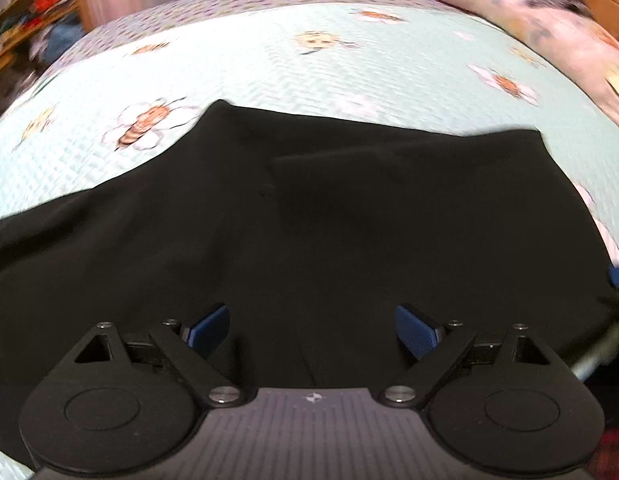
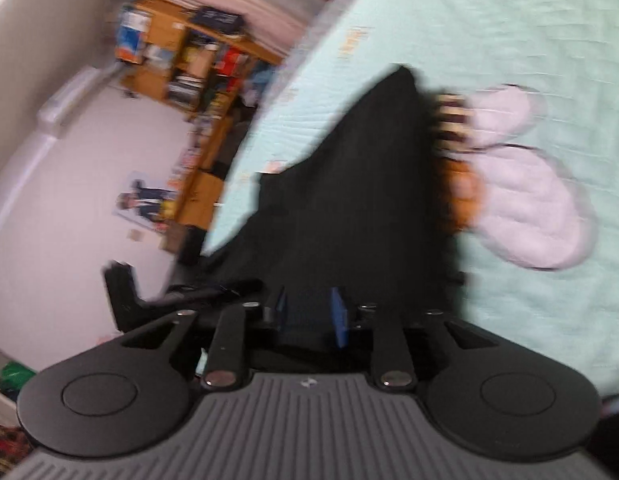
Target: Fold clothes
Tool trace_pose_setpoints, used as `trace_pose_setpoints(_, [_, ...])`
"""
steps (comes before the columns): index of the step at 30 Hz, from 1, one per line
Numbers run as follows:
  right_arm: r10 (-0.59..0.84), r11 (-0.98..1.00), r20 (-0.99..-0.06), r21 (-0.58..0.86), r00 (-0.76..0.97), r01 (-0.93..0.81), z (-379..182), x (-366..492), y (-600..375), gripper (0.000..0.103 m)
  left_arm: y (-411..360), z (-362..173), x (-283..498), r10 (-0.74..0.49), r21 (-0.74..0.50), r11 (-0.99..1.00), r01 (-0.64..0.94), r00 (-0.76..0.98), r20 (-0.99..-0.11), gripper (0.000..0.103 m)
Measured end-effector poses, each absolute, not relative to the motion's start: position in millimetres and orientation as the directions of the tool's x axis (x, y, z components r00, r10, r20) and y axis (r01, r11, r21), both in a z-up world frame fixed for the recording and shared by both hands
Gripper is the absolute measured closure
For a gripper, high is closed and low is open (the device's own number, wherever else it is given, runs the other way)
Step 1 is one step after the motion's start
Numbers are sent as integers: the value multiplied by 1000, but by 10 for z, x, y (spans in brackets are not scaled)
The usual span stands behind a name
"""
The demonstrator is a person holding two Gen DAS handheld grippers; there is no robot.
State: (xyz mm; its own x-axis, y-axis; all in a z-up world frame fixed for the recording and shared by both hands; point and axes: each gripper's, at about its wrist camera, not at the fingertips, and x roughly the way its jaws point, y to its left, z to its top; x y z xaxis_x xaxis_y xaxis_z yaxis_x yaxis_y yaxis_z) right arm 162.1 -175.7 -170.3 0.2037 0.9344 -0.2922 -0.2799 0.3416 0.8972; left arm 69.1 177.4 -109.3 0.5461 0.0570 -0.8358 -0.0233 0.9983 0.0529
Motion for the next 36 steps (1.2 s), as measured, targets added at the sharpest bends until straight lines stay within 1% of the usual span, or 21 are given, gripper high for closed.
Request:
trace_pose_setpoints(1, [944, 315, -268, 905, 191, -287, -1673, 1623, -1697, 72, 1723, -1142, 654, 99, 108, 994, -14, 528, -844, 11])
trace_pose_setpoints(2, [937, 341, -302, 897, 174, -281, -1741, 1620, -1639, 72, 1698, -1196, 614, 139, 155, 988, -12, 515, -846, 5])
trace_pose_setpoints(3, [925, 377, -345, 885, 156, -275, -1824, 1617, -1581, 78, 1708, -1224, 568, 160, 174, 985, -22, 518, -841, 0])
trace_pose_setpoints(4, [911, 411, -388, 871, 137, -269, -1907, 1613, -1523, 87, 1727, -1247, 526, 173, 184, 982, -32, 519, -837, 0])
trace_pose_setpoints(5, [907, 421, -399, 871, 136, -252, -1962, 1607, -1538, 103, 1785, -1247, 502, 157, 157, 987, -44, 514, -843, 0])
trace_pose_setpoints(7, [904, 426, -405, 877, 137, -222, -2010, 1605, -1580, 103, 1886, -1244, 480, 125, 103, 992, -71, 506, -853, 0])
trace_pose_setpoints(8, [894, 448, -428, 861, 135, -238, -1933, 1616, -1552, 103, 1910, -1237, 483, 117, 92, 993, -76, 508, -853, 0])
trace_pose_setpoints(10, [885, 466, -444, 836, 141, -289, -1730, 1591, -1488, 94, 1936, -1230, 482, 107, 73, 994, -87, 512, -852, 0])
trace_pose_setpoints(12, [908, 419, -396, 849, 136, -323, -1577, 1650, -1322, 85, 1940, -1232, 483, 105, 61, 993, -102, 514, -851, 0])
trace_pose_setpoints(15, [939, 343, -321, 879, 122, -331, -1405, 1815, -1067, 82, 1934, -1250, 476, 102, 52, 993, -110, 520, -848, 0])
trace_pose_setpoints(17, [952, 305, -292, 888, 91, -343, -1363, 1963, -768, 80, 1940, -1255, 467, 98, 46, 993, -110, 526, -845, 0])
trace_pose_setpoints(21, [956, 271, -292, 899, -11, -343, -1354, 2231, -251, 71, 1960, -1277, 464, 93, 41, 993, -108, 534, -841, 0])
trace_pose_setpoints(22, [955, 264, -294, 903, -39, -340, -1349, 2283, -116, 70, 1965, -1283, 463, 92, 40, 993, -108, 536, -839, 0])
trace_pose_setpoints(25, [937, 307, -342, 902, -70, -303, -1509, 2466, 158, 70, 1980, -1299, 461, 88, 36, 994, -106, 541, -836, 0])
trace_pose_setpoints(26, [933, 322, -353, 905, -67, -278, -1593, 2553, 225, 70, 1985, -1305, 460, 87, 35, 994, -106, 543, -835, 0])
trace_pose_setpoints(27, [930, 337, -363, 908, -63, -251, -1680, 2644, 288, 77, 1990, -1310, 460, 86, 33, 994, -105, 545, -834, 0])
trace_pose_setpoints(28, [936, 324, -345, 920, -65, -219, -1772, 2719, 327, 84, 1995, -1316, 459, 85, 32, 994, -105, 547, -833, 0])
trace_pose_setpoints(29, [937, 327, -345, 923, -61, -205, -1814, 2740, 324, 103, 2000, -1321, 458, 83, 31, 994, -104, 549, -832, 0])
trace_pose_setpoints(31, [935, 338, -352, 923, -50, -182, -1880, 2765, 306, 103, 2010, -1332, 457, 81, 28, 994, -103, 553, -829, 0])
trace_pose_setpoints(36, [931, 348, -363, 911, -29, -219, -1851, 2683, 287, 103, 2032, -1351, 456, 74, 23, 995, -98, 558, -826, 0])
